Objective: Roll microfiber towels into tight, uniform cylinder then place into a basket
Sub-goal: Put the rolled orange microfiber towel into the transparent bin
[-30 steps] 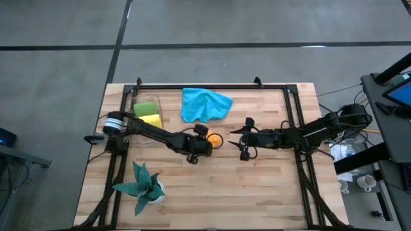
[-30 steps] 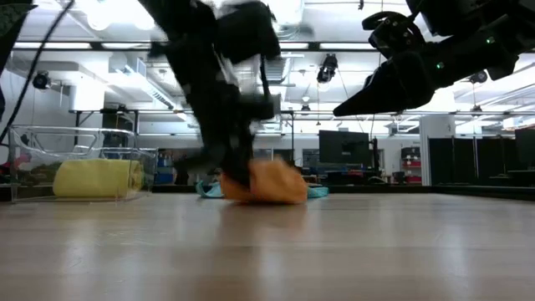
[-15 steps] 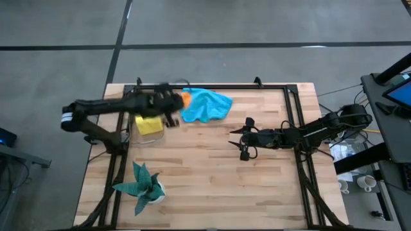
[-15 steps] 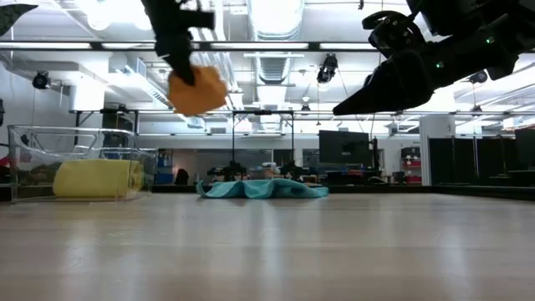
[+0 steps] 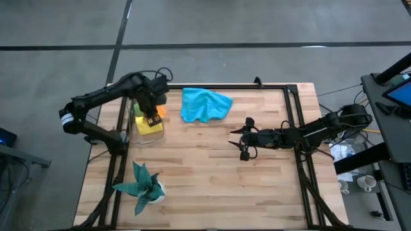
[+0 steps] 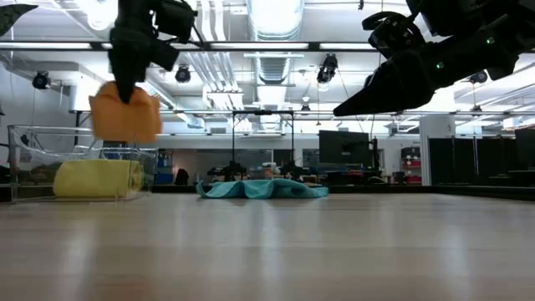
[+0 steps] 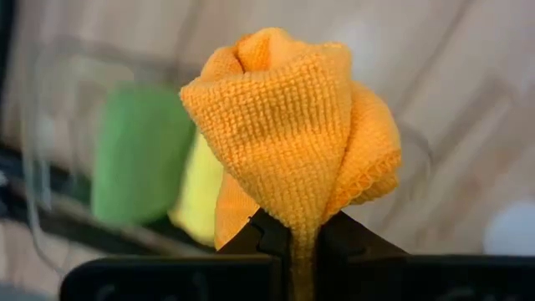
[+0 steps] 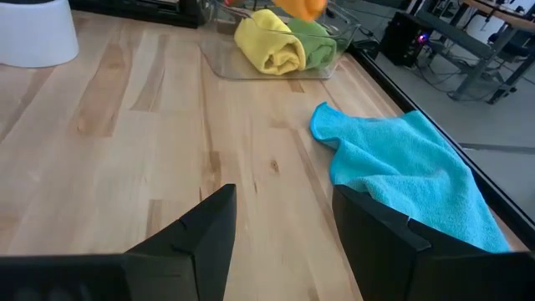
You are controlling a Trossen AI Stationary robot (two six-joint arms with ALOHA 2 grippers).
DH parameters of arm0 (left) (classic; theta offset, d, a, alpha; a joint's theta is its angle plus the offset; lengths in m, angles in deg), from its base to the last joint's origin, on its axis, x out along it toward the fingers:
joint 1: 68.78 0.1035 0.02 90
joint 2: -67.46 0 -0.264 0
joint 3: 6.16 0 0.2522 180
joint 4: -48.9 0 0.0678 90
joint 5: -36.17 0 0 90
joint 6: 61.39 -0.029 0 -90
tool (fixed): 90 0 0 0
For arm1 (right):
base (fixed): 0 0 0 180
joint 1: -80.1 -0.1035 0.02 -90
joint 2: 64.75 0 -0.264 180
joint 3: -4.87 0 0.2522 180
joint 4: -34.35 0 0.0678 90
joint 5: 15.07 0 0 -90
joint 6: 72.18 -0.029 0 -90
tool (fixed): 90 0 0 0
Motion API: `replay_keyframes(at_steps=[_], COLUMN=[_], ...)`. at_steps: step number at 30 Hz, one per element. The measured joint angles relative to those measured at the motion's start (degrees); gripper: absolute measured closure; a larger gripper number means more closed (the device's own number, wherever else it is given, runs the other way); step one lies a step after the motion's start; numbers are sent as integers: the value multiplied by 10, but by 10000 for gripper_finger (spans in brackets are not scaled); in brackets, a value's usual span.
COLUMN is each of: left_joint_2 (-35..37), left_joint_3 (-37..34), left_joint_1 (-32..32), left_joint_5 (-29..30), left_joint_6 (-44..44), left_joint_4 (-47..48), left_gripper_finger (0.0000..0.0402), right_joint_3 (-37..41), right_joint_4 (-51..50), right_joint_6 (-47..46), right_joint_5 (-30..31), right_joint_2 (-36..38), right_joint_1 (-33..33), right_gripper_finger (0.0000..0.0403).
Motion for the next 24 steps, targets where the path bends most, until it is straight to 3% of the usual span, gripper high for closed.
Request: replay_keyframes(at_steps=[4,15,24], left_joint_2=[-1,7,13], left_joint_3=[-8,-121,-213], left_joint_1=[-17,-34,-35], left_joint_5=[-1,-93,-149], left_joint_6=[28,52,39], left_joint_4=[64,39,-90], left_gripper_finger=[398,399,399], right_joint_3=[0,0,0], right_joint_4=[0,0,0], right_joint_6=[-2,-1,0], right_joint_5=[0,0,0], right_joint_2=[0,0,0], right_joint_1=[0,0,0], right_gripper_finger=[209,209,209])
